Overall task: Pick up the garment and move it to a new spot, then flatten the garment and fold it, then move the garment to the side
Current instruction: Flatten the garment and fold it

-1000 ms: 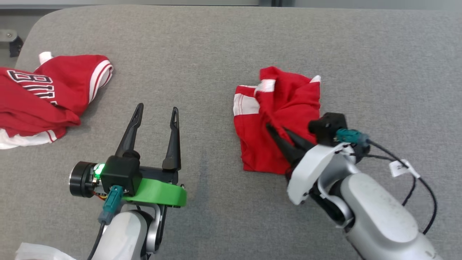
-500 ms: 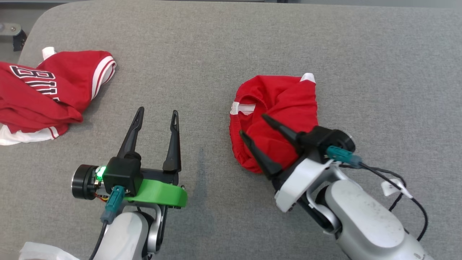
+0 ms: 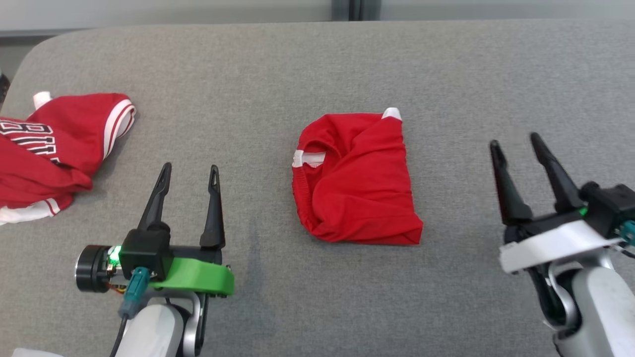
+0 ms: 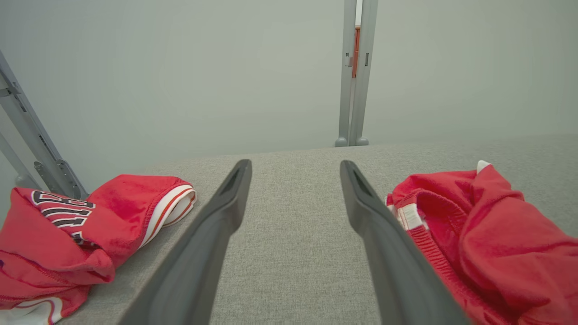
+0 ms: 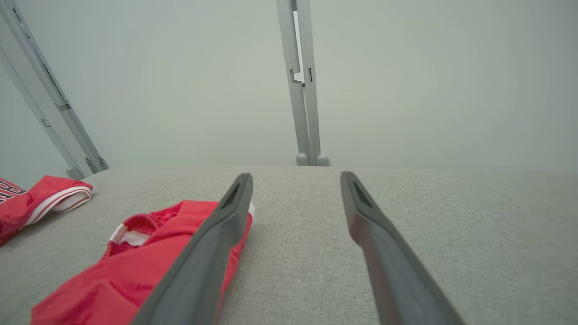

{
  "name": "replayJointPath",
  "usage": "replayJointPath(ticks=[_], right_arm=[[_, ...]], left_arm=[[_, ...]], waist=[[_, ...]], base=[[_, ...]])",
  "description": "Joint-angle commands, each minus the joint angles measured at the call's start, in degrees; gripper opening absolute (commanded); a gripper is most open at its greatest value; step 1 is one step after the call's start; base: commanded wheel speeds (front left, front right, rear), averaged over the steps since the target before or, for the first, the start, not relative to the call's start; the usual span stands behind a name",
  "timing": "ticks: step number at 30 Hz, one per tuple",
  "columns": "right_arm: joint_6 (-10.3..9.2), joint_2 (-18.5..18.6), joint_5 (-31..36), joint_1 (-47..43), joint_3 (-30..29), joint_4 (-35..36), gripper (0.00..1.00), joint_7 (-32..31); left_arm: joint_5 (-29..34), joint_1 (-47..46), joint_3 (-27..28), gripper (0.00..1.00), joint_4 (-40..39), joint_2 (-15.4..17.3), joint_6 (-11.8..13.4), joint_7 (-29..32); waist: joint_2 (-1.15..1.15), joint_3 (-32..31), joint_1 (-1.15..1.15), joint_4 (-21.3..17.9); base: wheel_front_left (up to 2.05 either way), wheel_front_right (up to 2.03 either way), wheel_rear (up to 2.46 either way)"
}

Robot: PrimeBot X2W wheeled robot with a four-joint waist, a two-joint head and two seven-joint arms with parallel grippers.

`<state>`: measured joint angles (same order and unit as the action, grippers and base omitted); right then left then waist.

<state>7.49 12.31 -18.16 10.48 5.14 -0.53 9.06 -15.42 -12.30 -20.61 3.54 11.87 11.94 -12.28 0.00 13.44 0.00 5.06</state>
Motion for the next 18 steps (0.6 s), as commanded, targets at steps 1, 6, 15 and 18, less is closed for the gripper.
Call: replayJointPath(ticks=[1,6,15,18], right_arm=[[0.01,-0.3,0.8,-1.8,-1.5,1.2,1.00,-0.4],[0.00,-1.8,2.1,-6.7,-4.4,4.5,1.00,-2.3],[0.00,-4.4,2.6,-13.4,-4.3,8.5,1.00,-5.8],[0.00,-5.1,2.8,-15.3,-4.6,9.3,1.00,-6.6]], left_arm=[[-0.5,1.2,0.5,1.00,0.2,0.9,0.2,-0.4],[-1.5,4.1,1.3,1.00,0.5,1.8,0.4,-0.7],[-3.3,9.7,1.4,1.00,0.6,3.2,0.3,-0.2],[-3.8,10.8,1.2,1.00,0.6,3.3,0.1,0.2]], waist=[[0.00,-1.6,0.00,-1.5],[0.00,-4.4,0.00,-3.4],[0.00,-10.2,0.00,-5.3],[0.00,-11.7,0.00,-5.3]], base=[[0.00,0.00,0.00],[0.00,0.00,0.00],[0.00,0.00,0.00],[0.00,0.00,0.00]])
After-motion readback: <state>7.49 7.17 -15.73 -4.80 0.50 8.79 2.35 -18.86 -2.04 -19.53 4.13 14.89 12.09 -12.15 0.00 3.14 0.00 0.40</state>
